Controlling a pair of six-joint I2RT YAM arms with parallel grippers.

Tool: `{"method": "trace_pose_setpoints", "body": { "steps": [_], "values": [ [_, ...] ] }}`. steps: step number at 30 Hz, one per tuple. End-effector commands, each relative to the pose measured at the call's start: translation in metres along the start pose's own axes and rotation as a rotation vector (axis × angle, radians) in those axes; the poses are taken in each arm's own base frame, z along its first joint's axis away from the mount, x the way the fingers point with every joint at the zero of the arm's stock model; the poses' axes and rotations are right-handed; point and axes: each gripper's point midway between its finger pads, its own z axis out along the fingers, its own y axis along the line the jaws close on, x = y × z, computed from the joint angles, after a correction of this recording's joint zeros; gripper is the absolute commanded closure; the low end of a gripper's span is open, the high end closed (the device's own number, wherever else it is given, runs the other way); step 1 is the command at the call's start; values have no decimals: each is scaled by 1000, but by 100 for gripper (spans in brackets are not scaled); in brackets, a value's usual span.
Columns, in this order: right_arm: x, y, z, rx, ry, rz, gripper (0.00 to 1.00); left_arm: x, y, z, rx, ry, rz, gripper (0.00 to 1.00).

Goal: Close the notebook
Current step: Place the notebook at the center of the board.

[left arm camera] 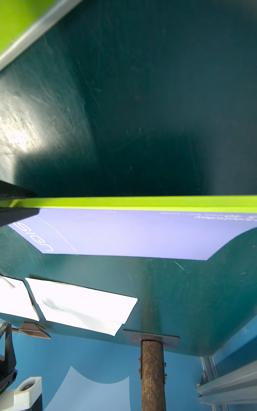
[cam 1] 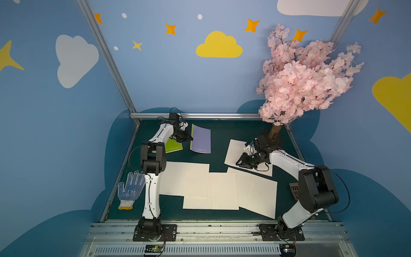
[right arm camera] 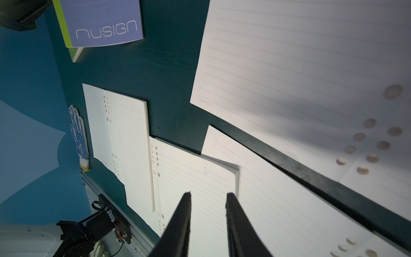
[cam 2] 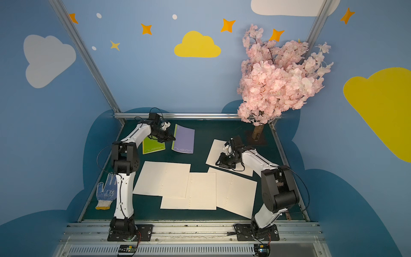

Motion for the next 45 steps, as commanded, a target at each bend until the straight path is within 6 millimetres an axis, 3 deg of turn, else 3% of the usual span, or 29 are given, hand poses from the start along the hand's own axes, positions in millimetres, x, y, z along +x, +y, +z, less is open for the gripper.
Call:
{"method": "trace_pose_setpoints", "body": {
  "steps": [1,15,29,45],
  "values": [
    [2,4,-3,-3,0,-15,70,3,10,-3,-31,15,-2,89],
    [4,2,1,-9,7,-9,70,3,19,-16,-123,-11,2,70],
    [3,2,5,-16,12,-8,70,1,57,-53,-405,-79,-1,57],
    [4,0,6,-9,14,-6,70,8,40,-23,-201,-35,-60,57]
  ]
}}
